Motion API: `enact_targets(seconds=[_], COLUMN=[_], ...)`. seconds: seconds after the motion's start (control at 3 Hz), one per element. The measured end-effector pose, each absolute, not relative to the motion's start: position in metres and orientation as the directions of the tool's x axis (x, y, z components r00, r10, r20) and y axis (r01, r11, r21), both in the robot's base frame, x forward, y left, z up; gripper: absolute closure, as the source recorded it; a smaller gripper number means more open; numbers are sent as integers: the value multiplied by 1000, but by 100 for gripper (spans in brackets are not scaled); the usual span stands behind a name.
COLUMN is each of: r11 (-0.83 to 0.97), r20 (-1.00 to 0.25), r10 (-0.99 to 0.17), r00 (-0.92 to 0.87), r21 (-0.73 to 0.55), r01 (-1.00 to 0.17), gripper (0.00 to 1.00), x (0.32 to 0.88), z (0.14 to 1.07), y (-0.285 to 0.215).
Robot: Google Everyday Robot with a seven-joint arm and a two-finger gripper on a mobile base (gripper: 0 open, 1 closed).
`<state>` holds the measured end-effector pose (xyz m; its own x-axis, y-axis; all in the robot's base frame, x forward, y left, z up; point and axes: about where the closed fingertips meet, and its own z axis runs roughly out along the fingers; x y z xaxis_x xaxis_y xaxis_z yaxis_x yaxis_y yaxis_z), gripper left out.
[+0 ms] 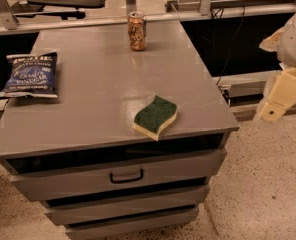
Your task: Move orange can near sponge
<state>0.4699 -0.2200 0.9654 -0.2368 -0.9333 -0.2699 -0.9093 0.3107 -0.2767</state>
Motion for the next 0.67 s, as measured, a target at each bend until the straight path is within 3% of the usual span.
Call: enact_targets(seconds=[0.67], r11=[367], r20=[-488], r10=[-855], r00=[-176], r21=[-331], r01=[-869], gripper=[0], x=[605], z=[945], y=[-199])
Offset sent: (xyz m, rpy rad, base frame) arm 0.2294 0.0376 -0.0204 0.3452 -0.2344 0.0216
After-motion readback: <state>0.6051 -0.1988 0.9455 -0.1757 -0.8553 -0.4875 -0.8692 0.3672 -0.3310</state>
